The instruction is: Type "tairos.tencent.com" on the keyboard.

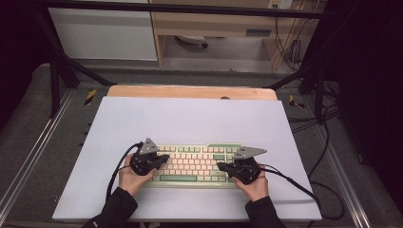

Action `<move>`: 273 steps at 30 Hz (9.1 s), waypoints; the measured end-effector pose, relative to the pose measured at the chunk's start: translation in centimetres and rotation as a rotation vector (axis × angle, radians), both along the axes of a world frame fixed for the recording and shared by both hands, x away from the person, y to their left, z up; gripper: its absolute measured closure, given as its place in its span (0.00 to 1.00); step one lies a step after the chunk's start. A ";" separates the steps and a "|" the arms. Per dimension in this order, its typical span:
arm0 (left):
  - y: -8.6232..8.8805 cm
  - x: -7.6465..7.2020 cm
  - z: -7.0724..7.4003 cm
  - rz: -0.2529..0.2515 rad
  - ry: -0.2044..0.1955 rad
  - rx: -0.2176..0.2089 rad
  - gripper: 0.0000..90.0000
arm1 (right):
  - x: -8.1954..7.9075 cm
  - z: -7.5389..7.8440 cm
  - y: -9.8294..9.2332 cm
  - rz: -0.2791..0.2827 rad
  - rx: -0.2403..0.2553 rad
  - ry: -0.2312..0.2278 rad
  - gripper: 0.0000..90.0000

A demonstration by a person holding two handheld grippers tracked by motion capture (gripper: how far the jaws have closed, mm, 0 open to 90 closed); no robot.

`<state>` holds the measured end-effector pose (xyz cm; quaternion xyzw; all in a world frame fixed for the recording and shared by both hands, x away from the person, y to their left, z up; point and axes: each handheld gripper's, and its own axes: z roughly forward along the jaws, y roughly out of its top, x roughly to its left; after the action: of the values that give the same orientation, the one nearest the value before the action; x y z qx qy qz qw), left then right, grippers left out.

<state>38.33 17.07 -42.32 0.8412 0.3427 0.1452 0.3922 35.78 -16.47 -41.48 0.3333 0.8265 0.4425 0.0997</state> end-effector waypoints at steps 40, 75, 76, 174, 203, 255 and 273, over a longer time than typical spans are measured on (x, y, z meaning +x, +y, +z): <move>1.7 -1.3 1.0 -0.006 -0.029 -0.019 1.00 | 0.1 0.1 0.0 -0.002 0.011 -0.005 1.00; 5.6 -3.0 0.3 0.041 -0.023 -0.033 1.00 | 2.0 -0.2 4.9 0.013 0.010 0.021 1.00; 5.6 -3.0 0.3 0.041 -0.022 -0.033 1.00 | 2.1 -0.3 5.1 0.015 0.009 0.023 1.00; 2.6 -1.6 -0.2 0.003 0.012 0.016 1.00 | 0.2 -0.2 0.5 0.007 0.005 -0.014 1.00; 3.9 -2.4 0.7 0.013 -0.017 -0.008 1.00 | 0.2 0.4 0.2 0.001 0.021 -0.017 1.00; 5.1 -2.8 0.6 0.026 -0.015 -0.025 1.00 | 0.6 -2.0 5.4 0.085 -0.009 0.052 1.00; 5.1 -2.9 0.6 0.022 -0.017 -0.024 1.00 | 0.5 -0.2 4.2 0.063 -0.003 0.007 1.00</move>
<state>35.47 22.13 -41.71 0.8313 0.3504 0.1523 0.4037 36.30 -12.27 -41.71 0.3085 0.8376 0.4430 0.0831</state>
